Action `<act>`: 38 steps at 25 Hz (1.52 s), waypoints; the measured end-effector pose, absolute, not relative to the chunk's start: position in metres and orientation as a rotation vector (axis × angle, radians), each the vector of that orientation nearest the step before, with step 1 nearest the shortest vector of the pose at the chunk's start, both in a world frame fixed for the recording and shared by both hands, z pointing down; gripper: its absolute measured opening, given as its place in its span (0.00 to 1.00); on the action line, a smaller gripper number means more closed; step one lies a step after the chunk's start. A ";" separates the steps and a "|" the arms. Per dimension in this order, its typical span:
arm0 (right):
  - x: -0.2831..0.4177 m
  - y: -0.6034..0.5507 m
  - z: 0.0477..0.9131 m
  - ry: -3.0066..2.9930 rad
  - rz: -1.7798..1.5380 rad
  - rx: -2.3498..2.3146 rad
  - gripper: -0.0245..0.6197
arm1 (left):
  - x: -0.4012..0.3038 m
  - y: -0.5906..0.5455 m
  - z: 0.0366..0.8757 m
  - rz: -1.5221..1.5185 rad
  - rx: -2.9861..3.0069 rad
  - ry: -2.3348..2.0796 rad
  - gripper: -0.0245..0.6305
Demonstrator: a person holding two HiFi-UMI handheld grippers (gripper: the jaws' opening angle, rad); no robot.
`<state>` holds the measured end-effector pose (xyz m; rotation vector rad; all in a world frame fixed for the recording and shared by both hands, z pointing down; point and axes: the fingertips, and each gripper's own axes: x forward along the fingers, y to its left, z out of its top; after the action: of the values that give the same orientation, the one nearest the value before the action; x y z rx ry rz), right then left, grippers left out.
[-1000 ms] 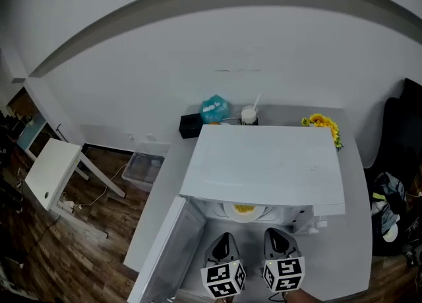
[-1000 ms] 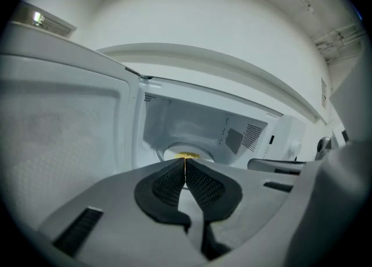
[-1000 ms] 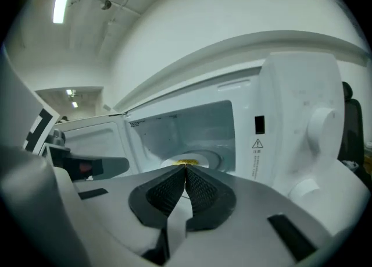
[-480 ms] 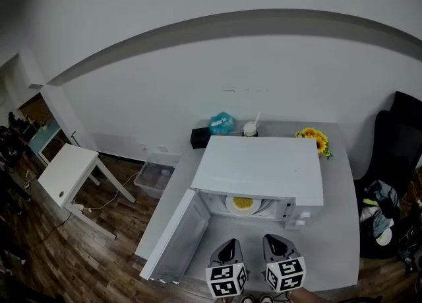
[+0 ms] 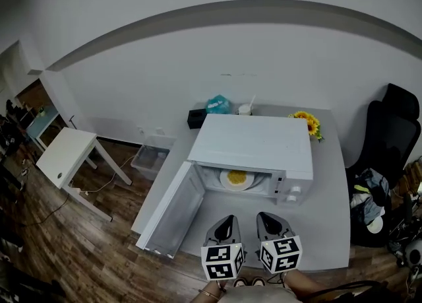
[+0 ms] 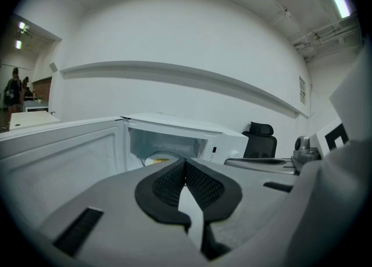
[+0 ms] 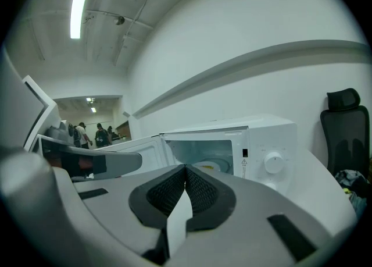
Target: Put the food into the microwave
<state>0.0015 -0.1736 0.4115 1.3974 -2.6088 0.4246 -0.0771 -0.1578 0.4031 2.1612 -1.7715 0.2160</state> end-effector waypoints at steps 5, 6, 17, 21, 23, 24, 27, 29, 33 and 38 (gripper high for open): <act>0.001 -0.166 0.415 -2.597 0.435 1.378 0.06 | -0.069 -0.152 0.407 0.230 2.167 -1.751 0.04; 0.001 -0.166 0.414 -2.596 0.430 1.374 0.06 | -0.069 -0.152 0.407 0.231 2.165 -1.751 0.04; -0.002 -0.166 0.409 -2.566 0.371 1.342 0.06 | -0.076 -0.149 0.411 0.211 2.124 -1.773 0.04; -0.003 -0.167 0.409 -2.565 0.372 1.350 0.06 | -0.081 -0.150 0.410 0.203 2.113 -1.787 0.04; -0.003 -0.167 0.409 -2.562 0.379 1.354 0.06 | -0.083 -0.150 0.410 0.200 2.109 -1.790 0.04; -0.002 -0.167 0.409 -2.560 0.384 1.357 0.06 | -0.084 -0.149 0.409 0.201 2.107 -1.791 0.04; 0.000 -0.166 0.411 -2.553 0.397 1.363 0.06 | -0.084 -0.149 0.409 0.203 2.105 -1.791 0.04; 0.001 -0.167 0.412 -2.550 0.403 1.368 0.06 | -0.084 -0.150 0.410 0.202 2.105 -1.789 0.04; 0.003 -0.169 0.411 -2.545 0.396 1.376 0.06 | -0.083 -0.152 0.414 0.191 2.089 -1.776 0.04; 0.005 -0.166 0.412 -2.541 0.406 1.375 0.06 | -0.082 -0.150 0.416 0.196 2.083 -1.779 0.04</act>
<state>0.0052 -0.1665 0.4121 1.3750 -2.5411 0.4061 -0.0817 -0.1503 0.4162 2.0826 -1.7786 0.1963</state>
